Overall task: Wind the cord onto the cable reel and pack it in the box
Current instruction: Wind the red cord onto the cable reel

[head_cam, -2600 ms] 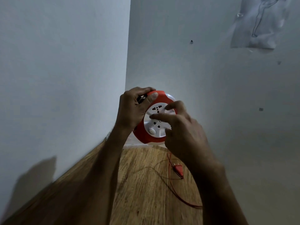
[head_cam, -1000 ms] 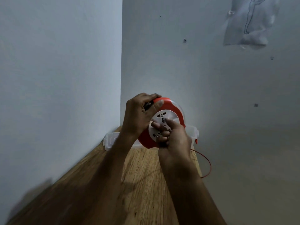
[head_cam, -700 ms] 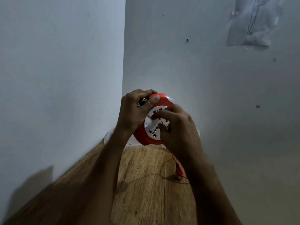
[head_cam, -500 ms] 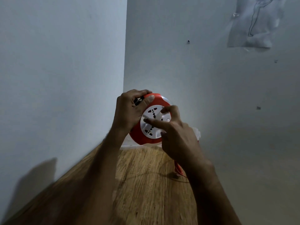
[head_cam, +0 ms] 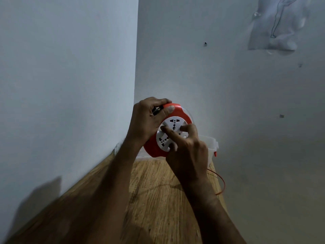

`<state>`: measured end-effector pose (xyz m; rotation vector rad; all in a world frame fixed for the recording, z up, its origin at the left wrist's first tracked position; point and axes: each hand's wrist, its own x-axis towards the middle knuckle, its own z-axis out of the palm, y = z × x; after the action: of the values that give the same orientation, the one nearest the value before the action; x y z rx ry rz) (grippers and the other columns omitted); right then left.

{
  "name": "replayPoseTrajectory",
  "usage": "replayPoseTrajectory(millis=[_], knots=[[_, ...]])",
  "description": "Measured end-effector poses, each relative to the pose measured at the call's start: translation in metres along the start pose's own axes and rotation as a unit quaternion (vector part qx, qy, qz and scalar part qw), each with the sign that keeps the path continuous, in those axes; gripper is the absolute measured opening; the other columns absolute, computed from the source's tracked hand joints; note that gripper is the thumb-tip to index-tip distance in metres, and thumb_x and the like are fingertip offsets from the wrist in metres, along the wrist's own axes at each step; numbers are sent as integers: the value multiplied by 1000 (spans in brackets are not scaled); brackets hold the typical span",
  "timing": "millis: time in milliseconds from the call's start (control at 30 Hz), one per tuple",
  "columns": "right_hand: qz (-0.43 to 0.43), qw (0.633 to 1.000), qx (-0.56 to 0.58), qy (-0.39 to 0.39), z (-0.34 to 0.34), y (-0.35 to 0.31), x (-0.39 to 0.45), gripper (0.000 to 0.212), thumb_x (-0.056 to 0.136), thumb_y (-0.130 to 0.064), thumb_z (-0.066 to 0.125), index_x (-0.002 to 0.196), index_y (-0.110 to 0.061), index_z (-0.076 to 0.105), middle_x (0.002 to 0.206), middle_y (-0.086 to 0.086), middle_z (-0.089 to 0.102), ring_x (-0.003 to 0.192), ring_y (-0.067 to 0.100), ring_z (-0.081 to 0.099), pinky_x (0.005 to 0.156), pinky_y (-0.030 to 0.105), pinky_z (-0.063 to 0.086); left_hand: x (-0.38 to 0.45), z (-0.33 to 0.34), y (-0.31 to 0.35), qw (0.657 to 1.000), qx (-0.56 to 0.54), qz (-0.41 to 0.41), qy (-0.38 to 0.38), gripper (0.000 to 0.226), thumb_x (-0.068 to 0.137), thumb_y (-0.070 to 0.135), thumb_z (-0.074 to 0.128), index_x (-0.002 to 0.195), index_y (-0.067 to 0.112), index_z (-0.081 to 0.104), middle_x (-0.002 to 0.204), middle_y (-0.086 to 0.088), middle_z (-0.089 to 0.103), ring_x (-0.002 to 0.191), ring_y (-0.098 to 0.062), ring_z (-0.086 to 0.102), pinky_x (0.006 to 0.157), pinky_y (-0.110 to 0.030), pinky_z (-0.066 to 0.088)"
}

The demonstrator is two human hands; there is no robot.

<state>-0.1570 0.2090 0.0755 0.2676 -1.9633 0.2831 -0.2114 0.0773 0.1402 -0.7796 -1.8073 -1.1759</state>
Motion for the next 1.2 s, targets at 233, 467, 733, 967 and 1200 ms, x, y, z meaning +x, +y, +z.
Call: replayPoseTrajectory(millis=[233,467,733,967,1200], knots=[[85,988,116,56,3,-3,-1,57,72,-33,88,122,-13,69,98,10,76,75,19,73,75,30,61,-2,3,3,1000,8,29,-8,35,89,32,69,116,10,71,108,-3,73,92,-8,66,79,-6,49],[374,870,308,85,8,-15,1,59,71,-50,84,119,-24,61,118,4,70,89,18,74,66,34,64,-5,16,11,998,10,57,-13,36,90,29,69,118,8,70,109,-6,72,94,-8,64,81,-5,48],[639,433,634,48,-16,-28,12,60,78,-28,83,123,-6,51,104,20,70,81,28,77,70,39,63,-9,21,8,997,14,68,-39,35,90,26,69,118,6,69,108,-8,72,93,-11,66,82,-7,49],[640,214,735,68,-35,-29,22,69,82,-20,79,139,-4,45,110,28,70,70,26,76,59,36,63,-8,21,8,997,2,62,-35,35,89,29,69,116,6,70,108,-8,73,92,-7,64,80,-4,48],[551,519,653,8,-51,-43,27,28,94,-24,68,113,-7,57,84,15,77,61,18,70,55,29,59,-3,7,3,999,-14,29,7,36,91,32,66,119,10,70,110,-3,73,94,-9,68,82,-15,55]])
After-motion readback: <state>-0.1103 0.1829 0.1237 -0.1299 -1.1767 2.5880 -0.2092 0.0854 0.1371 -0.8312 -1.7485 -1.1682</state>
